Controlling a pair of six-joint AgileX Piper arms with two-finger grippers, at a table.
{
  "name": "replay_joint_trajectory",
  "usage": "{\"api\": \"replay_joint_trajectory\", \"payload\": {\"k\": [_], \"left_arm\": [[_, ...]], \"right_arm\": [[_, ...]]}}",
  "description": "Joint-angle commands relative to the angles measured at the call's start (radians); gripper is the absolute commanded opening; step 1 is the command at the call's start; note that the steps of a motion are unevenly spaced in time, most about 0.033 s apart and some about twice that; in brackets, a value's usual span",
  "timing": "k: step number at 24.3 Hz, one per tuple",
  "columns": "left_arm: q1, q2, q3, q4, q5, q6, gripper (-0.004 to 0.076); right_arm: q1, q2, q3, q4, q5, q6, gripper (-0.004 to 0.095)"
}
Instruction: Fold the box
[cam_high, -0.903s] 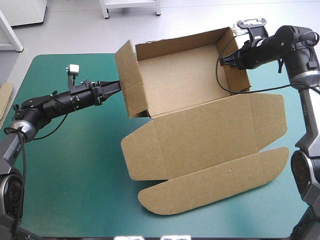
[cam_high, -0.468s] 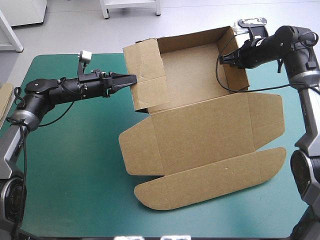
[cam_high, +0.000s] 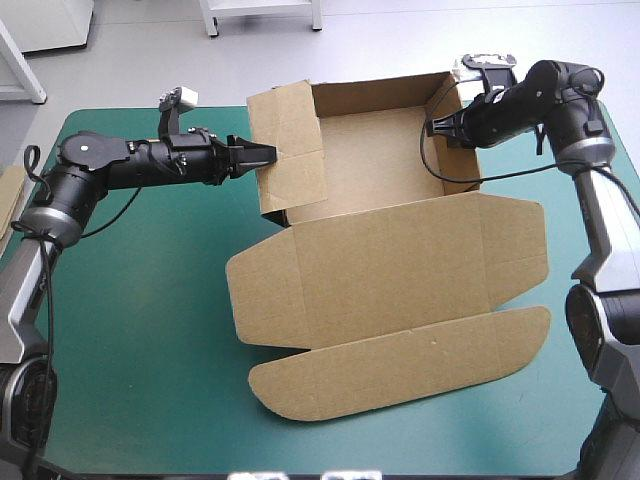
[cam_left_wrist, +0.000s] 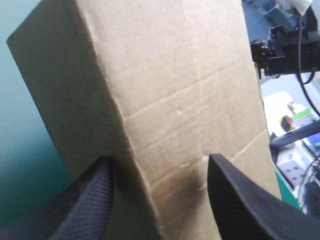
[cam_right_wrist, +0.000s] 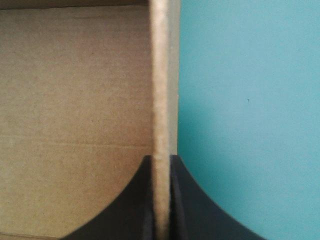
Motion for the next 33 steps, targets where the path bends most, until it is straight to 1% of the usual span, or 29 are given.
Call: {"api": "replay_joint_trajectory", "payload": {"k": [1,6,8,9,10,12,14,15,17,19,23,25,26,27,28,30,33], "left_arm": [[-0.049,-0.006,-0.104,0.144,-0.027,-0.146,0.0411],[-0.11,0.084,-0.27,0.322,0.039,-0.29,0.0411],[-0.125,0.113,-0.346,0.42,0.088,-0.352,0.041],[-0.14,0.141,-0.415,0.543,0.133,-0.422,0.041],[-0.152,0.157,-0.451,0.597,0.154,-0.456,0.041],[-0.173,0.193,-0.516,0.664,0.193,-0.495,0.041],[-0.208,0.246,-0.588,0.715,0.248,-0.535,0.0408],[-0.231,0.274,-0.625,0.779,0.283,-0.567,0.0398],[-0.285,0.304,-0.662,0.939,0.297,-0.619,0.0373],[-0.315,0.306,-0.664,1.0,0.293,-0.629,0.0345],[-0.332,0.322,-0.664,1.03,0.295,-0.648,0.0316],[-0.332,0.321,-0.664,1.032,0.295,-0.652,0.0286],[-0.332,0.321,-0.664,1.038,0.295,-0.659,0.0259],[-0.332,0.321,-0.664,1.045,0.295,-0.668,0.0216],[-0.332,0.327,-0.664,1.048,0.295,-0.669,0.0152],[-0.332,0.338,-0.664,1.048,0.295,-0.672,0.0092],[-0.332,0.355,-0.664,1.044,0.295,-0.672,0.0046]], "right_arm": [[0.03,-0.032,-0.027,0.036,-0.059,0.032,-0.0015],[0.069,-0.007,-0.029,0.027,-0.086,0.065,-0.0015],[0.069,0.003,-0.029,0.023,-0.086,0.082,-0.0015],[0.069,0.01,-0.029,0.023,-0.087,0.089,-0.0012],[0.069,0.012,-0.029,0.027,-0.087,0.089,-0.0011],[0.069,0.014,-0.029,0.033,-0.088,0.09,-0.0011],[0.078,0.014,-0.029,0.03,-0.088,0.09,-0.0011],[0.08,0.014,-0.029,0.033,-0.088,0.09,-0.0011],[0.08,0.014,-0.029,0.036,-0.087,0.103,-0.0011],[0.08,0.014,-0.029,0.036,-0.083,0.108,-0.0011],[0.08,0.014,-0.029,0.043,-0.077,0.117,-0.0011],[0.08,0.014,-0.029,0.043,-0.071,0.117,-0.0011],[0.08,0.014,-0.029,0.043,-0.07,0.122,-0.0011],[0.08,0.014,-0.029,0.041,-0.07,0.131,-0.0011],[0.08,0.014,-0.029,0.045,-0.07,0.133,-0.0011],[0.08,0.014,-0.029,0.051,-0.066,0.133,-0.0011],[0.08,0.014,-0.029,0.062,-0.057,0.133,-0.0011]]}}
